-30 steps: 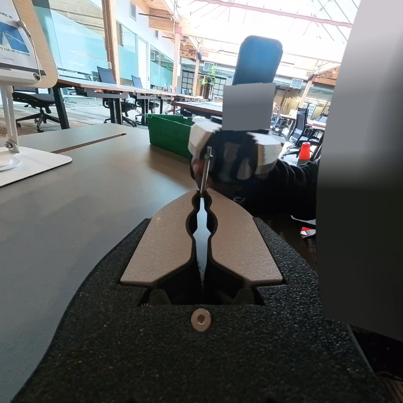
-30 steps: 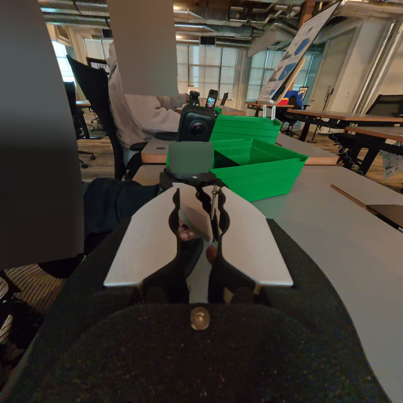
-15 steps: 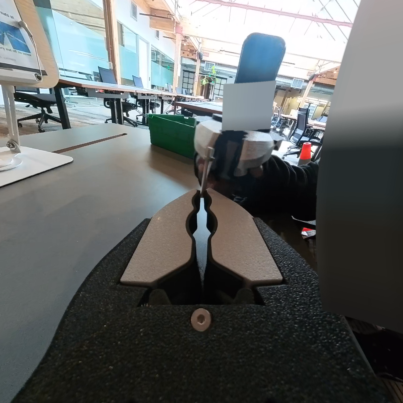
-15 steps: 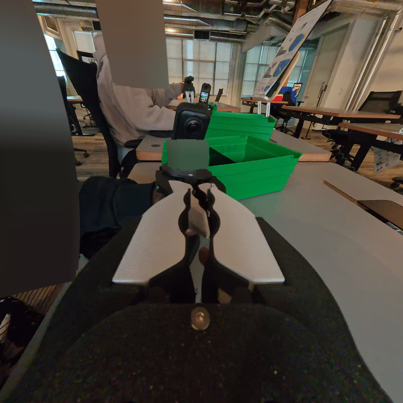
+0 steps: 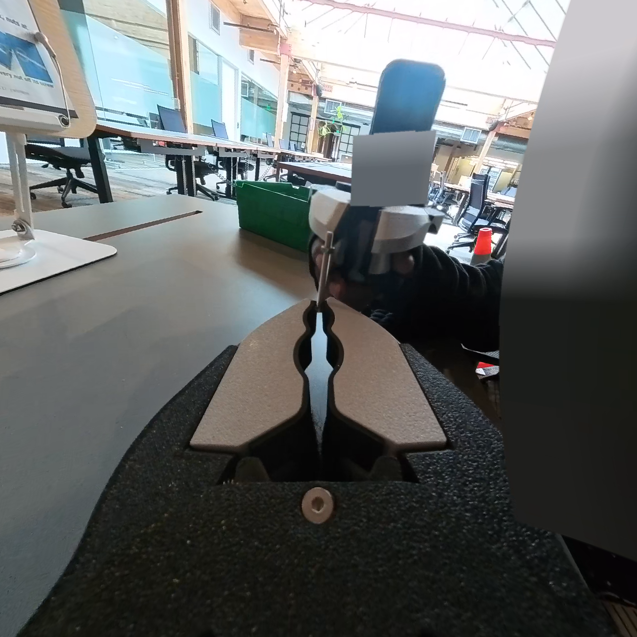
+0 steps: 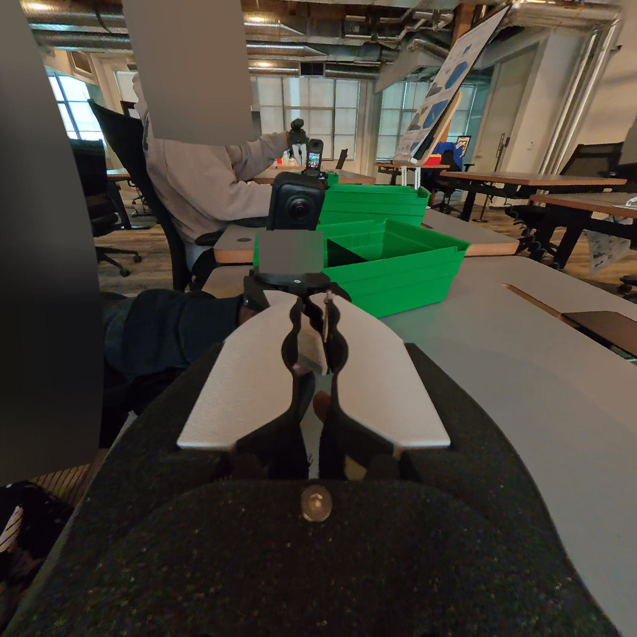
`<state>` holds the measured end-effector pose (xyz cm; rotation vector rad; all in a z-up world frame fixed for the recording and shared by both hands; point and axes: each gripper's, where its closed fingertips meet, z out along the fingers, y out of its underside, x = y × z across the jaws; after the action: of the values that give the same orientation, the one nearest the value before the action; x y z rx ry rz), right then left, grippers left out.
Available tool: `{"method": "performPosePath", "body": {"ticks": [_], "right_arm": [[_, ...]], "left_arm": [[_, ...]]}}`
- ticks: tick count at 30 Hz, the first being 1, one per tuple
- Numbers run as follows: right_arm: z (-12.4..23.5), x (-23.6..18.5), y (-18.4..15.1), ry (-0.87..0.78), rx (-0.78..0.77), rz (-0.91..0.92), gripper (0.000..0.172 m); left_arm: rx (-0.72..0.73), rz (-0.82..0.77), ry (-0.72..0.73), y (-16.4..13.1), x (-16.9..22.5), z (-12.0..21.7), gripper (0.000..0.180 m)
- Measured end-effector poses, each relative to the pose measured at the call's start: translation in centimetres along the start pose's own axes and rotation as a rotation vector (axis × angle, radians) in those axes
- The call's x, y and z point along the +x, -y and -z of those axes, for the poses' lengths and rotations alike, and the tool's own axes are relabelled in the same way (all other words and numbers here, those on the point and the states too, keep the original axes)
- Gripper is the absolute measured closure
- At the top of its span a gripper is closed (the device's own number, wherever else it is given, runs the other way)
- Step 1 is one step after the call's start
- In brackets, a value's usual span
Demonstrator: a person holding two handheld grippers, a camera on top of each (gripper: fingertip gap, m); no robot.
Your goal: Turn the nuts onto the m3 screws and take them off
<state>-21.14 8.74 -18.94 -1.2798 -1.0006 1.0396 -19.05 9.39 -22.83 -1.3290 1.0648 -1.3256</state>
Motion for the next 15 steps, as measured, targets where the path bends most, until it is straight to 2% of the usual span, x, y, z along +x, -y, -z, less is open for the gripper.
{"method": "performPosePath", "body": {"ticks": [6,11,15], "right_arm": [[-1.0,0.0,-0.3,0.006,-0.007,0.001,0.145],[-0.4,-0.3,-0.3,0.014,-0.016,0.011,0.155],[0.0,0.3,0.2,-0.01,0.022,-0.01,0.155]], "left_arm": [[-0.005,-0.001,-0.004,-0.1,0.1,-0.1,0.178],[0.0,0.0,0.0,0.0,0.0,0.0,0.178],[0.0,0.0,-0.002,0.0,0.0,0.0,0.178]]}}
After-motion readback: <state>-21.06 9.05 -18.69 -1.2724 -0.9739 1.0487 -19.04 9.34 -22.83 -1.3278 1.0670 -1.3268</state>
